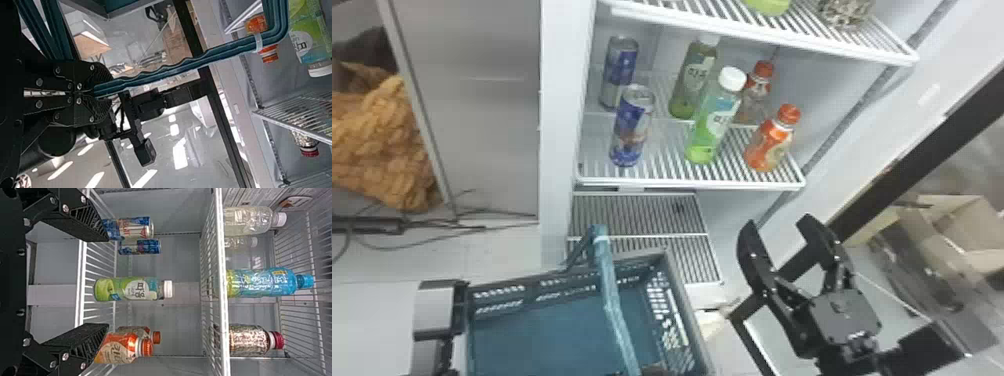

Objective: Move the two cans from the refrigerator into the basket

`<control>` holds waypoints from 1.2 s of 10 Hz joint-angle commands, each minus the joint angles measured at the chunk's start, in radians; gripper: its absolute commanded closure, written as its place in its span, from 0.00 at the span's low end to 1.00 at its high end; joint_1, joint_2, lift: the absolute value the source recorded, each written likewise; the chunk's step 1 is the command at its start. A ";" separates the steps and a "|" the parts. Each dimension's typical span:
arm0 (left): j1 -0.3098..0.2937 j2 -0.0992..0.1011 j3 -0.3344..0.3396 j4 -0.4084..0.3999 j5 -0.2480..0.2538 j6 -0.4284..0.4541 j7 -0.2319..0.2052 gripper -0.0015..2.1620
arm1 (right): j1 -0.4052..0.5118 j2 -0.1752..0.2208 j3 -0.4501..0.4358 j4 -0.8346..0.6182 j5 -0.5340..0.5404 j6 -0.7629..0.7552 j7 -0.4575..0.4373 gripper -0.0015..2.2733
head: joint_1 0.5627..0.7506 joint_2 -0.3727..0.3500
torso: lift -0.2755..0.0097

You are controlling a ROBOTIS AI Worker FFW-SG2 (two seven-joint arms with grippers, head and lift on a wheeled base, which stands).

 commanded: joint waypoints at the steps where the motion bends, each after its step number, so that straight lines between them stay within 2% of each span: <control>1: 0.000 -0.001 0.000 0.000 0.004 0.000 0.001 0.56 | -0.017 -0.017 0.031 0.011 -0.006 0.000 -0.004 0.11 | 0.70 0.03 | 0.00; 2: 0.000 0.000 0.000 0.000 0.008 0.000 0.001 0.56 | -0.051 -0.033 0.051 0.031 -0.006 0.002 -0.004 0.11 | 0.70 0.03 | 0.00; 6: 0.000 -0.001 0.000 0.000 0.024 -0.005 0.004 0.56 | -0.169 -0.049 0.069 0.090 -0.004 0.037 -0.002 0.11 | 0.70 0.03 | 0.00; 12: -0.003 -0.001 -0.006 0.000 0.024 -0.010 0.004 0.56 | -0.377 -0.082 0.125 0.257 -0.028 0.069 0.052 0.11 | 0.70 0.03 | 0.00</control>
